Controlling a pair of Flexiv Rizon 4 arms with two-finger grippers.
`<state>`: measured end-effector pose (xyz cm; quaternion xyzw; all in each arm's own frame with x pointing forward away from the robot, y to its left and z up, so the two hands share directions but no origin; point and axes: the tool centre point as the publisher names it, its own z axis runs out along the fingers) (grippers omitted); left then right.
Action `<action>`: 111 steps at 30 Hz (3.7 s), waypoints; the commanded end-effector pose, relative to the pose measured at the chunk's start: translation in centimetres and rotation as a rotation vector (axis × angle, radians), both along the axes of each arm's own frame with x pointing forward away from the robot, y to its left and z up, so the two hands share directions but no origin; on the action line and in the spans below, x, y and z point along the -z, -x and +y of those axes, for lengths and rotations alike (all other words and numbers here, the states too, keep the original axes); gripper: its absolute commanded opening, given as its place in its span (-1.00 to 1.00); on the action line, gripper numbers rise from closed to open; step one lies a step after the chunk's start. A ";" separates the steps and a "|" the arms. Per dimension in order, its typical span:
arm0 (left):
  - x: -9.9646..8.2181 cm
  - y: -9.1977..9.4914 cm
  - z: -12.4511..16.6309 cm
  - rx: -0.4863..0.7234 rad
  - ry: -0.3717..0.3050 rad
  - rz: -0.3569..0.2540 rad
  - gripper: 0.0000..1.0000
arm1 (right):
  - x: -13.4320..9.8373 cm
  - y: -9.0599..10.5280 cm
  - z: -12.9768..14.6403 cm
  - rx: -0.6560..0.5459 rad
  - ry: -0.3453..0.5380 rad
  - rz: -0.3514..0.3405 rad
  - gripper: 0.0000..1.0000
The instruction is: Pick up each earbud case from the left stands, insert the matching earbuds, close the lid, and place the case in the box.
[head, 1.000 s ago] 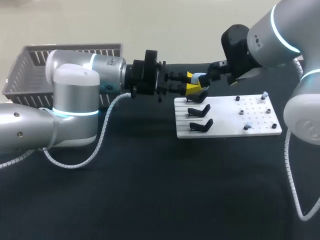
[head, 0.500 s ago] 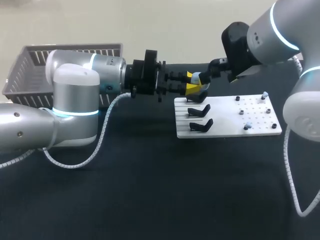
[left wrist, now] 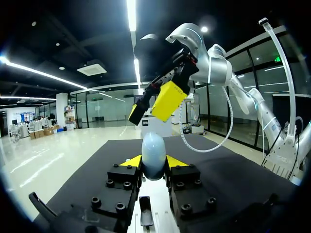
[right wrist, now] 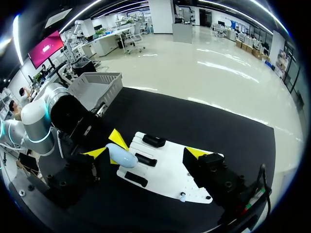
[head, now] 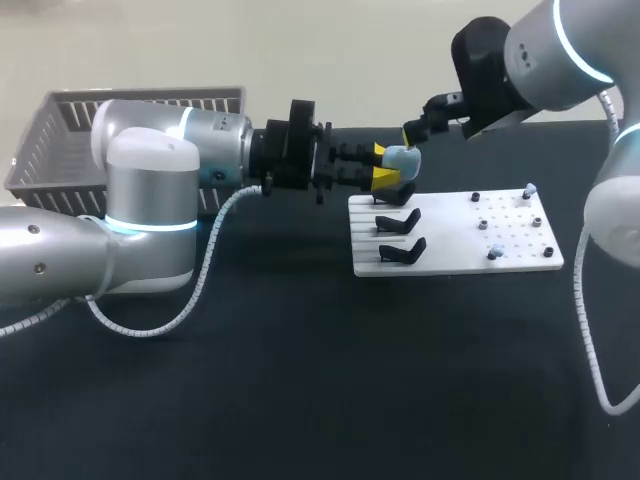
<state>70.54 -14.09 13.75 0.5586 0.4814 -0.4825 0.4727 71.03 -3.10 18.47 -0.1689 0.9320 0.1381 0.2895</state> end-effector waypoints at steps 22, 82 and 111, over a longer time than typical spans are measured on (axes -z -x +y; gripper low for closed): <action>0.1 0.0 0.0 -0.001 0.002 -0.001 -1.00 | 4.2 2.7 0.0 0.004 0.003 0.059 1.00; 0.1 0.0 0.0 -0.001 0.002 -0.001 -1.00 | 4.3 -0.6 -14.9 0.133 0.400 0.112 1.00; 0.1 0.0 0.0 -0.001 0.002 -0.001 -1.00 | 11.1 -3.5 -15.7 0.168 0.459 0.266 1.00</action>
